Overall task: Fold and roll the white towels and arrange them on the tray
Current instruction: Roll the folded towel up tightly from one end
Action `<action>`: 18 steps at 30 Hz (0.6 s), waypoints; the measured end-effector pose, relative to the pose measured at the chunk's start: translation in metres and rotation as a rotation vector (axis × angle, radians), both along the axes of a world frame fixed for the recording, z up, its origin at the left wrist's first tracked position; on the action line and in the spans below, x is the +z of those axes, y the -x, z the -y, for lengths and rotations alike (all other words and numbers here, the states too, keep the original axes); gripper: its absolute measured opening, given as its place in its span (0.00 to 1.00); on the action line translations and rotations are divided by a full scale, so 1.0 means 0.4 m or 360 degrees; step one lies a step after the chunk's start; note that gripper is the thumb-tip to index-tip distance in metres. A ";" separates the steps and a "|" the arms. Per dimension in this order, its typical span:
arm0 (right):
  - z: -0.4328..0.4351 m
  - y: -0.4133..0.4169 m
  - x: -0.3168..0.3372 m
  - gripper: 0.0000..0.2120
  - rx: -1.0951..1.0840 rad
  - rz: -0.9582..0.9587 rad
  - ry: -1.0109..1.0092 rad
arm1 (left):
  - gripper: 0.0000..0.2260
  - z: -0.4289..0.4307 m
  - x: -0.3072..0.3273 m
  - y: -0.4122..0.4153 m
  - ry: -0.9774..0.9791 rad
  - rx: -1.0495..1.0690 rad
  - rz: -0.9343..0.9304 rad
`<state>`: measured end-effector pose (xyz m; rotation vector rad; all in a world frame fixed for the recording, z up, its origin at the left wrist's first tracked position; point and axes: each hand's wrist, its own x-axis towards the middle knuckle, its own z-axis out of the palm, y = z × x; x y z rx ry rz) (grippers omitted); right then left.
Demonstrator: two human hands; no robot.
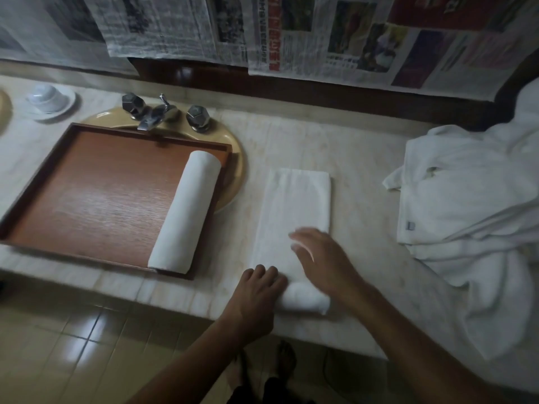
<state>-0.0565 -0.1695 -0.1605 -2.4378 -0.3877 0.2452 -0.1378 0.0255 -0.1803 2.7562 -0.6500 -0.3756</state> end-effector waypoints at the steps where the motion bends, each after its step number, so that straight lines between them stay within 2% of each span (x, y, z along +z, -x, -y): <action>1: 0.024 0.074 0.001 0.21 0.0010 -0.0015 0.0011 | 0.27 0.000 0.000 0.000 -0.0028 -0.0019 0.0001; 3: 0.058 0.194 -0.015 0.24 0.0112 0.0034 0.0127 | 0.28 -0.004 -0.006 -0.001 -0.0069 -0.0028 -0.0013; 6: 0.092 0.279 -0.076 0.35 0.0347 0.0260 0.0385 | 0.32 -0.011 -0.009 -0.002 -0.0130 -0.0083 -0.0012; 10: 0.105 0.289 -0.100 0.39 0.0286 0.0464 0.0424 | 0.33 -0.025 -0.002 -0.017 -0.0159 -0.0183 -0.0008; 12: 0.102 0.298 -0.091 0.38 0.0292 0.0556 0.0509 | 0.31 -0.040 0.001 -0.026 -0.0102 -0.0196 -0.0029; 15: 0.098 0.306 -0.081 0.30 0.0308 0.0643 0.0633 | 0.29 -0.074 0.000 -0.033 0.0048 -0.0138 -0.0107; 18: 0.091 0.310 -0.091 0.29 0.0270 0.0636 0.0725 | 0.28 -0.115 -0.004 -0.034 0.0231 -0.0077 -0.0185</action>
